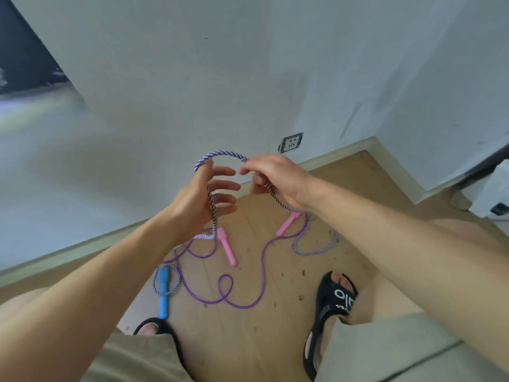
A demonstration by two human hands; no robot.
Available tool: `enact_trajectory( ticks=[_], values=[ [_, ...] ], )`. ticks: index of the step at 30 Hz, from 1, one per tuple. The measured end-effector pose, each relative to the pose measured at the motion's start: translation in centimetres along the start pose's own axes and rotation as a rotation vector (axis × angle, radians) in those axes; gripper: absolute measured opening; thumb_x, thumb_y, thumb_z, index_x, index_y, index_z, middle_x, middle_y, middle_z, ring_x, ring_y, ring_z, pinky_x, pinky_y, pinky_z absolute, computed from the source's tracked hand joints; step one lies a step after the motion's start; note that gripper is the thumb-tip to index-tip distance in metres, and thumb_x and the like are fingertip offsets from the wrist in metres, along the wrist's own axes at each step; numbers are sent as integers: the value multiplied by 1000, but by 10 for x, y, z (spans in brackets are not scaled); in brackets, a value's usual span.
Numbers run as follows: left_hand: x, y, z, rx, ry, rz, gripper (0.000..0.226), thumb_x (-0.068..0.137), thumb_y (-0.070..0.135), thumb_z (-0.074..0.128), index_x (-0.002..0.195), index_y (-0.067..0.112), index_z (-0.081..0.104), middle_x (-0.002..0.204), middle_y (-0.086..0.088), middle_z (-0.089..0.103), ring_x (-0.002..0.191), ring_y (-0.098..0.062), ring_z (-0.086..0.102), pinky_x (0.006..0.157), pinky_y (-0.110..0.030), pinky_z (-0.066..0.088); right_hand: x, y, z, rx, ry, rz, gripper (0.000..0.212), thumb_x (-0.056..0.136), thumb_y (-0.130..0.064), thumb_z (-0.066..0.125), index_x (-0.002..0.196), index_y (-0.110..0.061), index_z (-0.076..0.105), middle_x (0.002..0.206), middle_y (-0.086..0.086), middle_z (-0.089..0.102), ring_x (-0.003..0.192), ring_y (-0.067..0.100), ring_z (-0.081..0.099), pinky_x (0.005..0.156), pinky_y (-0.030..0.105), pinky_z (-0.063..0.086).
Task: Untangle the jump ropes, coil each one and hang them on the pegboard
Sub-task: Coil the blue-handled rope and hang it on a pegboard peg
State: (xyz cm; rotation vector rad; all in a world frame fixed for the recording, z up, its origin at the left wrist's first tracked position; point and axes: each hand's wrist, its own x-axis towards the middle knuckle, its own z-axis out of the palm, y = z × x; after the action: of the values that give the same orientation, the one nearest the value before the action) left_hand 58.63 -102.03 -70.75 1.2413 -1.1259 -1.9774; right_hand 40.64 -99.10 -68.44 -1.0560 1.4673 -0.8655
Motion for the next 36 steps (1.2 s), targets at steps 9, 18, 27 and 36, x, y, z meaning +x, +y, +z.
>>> enact_trajectory(
  ticks=[9,18,27,36],
  values=[
    [-9,-4,24,-27,-212,26,42,97,26,30,67,16,58,68,-8,53,61,-21,55,78,-36,48,-3,-28,26,527,-99,-39,22,101,-21,53,83,-9,58,56,-4,33,52,12,39,52,26,36],
    [-3,7,-10,1108,-127,207,36,97,44,53,79,13,53,60,10,44,54,-12,48,61,-38,48,30,-18,-67,-196,479,-86,19,89,-24,59,77,-11,65,57,0,51,54,23,51,54,28,39],
    [-7,0,7,1171,-106,355,31,101,32,50,75,15,48,59,11,42,53,-7,36,53,-22,34,6,-12,9,-351,-94,-235,32,106,-31,38,128,-20,59,114,2,68,112,15,60,98,28,41],
    [-16,21,-18,1079,-95,371,28,100,36,47,77,29,59,61,9,42,58,-11,39,55,-30,38,11,5,21,-617,-288,-202,58,100,-62,29,85,-17,62,60,-9,66,56,2,54,61,25,40]
  ],
)
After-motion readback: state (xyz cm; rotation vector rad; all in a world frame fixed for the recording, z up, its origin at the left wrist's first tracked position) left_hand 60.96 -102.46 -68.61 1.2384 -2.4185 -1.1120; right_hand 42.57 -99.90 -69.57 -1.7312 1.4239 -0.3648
